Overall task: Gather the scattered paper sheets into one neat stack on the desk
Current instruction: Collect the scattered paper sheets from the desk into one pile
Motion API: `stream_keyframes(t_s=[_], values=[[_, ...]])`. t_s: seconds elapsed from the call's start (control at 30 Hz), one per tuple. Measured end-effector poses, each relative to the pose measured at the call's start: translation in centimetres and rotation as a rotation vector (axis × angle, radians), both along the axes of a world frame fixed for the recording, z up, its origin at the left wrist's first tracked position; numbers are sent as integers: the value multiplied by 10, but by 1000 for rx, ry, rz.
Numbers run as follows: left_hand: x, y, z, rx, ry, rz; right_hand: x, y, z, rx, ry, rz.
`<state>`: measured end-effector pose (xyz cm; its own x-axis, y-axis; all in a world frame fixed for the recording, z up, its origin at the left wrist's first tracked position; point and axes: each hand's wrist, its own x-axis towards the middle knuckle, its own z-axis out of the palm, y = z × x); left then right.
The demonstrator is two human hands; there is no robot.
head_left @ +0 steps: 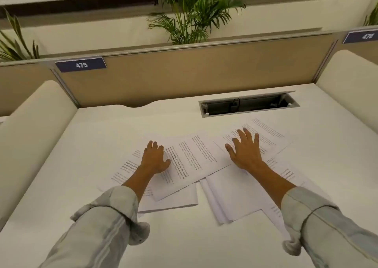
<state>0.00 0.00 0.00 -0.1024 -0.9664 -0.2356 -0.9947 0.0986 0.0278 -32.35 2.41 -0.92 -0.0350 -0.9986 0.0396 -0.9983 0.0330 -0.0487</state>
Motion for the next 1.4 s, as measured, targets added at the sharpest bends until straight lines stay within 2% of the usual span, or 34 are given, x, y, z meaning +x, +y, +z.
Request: stream_keyframes(t_s=[0.17,0.27,0.4,0.57,0.63,0.8,0.9,0.97,1.13,1.4], values=[[1,-10,-4,27,26,81,-6,7,-5,73,-19,-62],[0,-13,-9,80,47,143,-7,10,-7,184,-26,-86],[0,-23,-10,98,54,191,-7,12,-10,265,-200,-171],[-1,-34,-6,158,25,213,-3,8,-6,283,-169,-146],[-1,-37,-3,165,126,231,-1,9,-7,281,-143,-144],[9,-49,9,178,556,368,-1,11,-13,211,-46,-120],[19,-49,17,287,809,527,-6,12,-15,84,-54,-169],[24,-44,16,380,872,594,-7,12,-11,-18,-81,-179],[22,-22,-3,540,1053,725,13,11,12,-271,-198,13],[20,-5,-16,572,1244,836,69,41,0,-313,-228,602]])
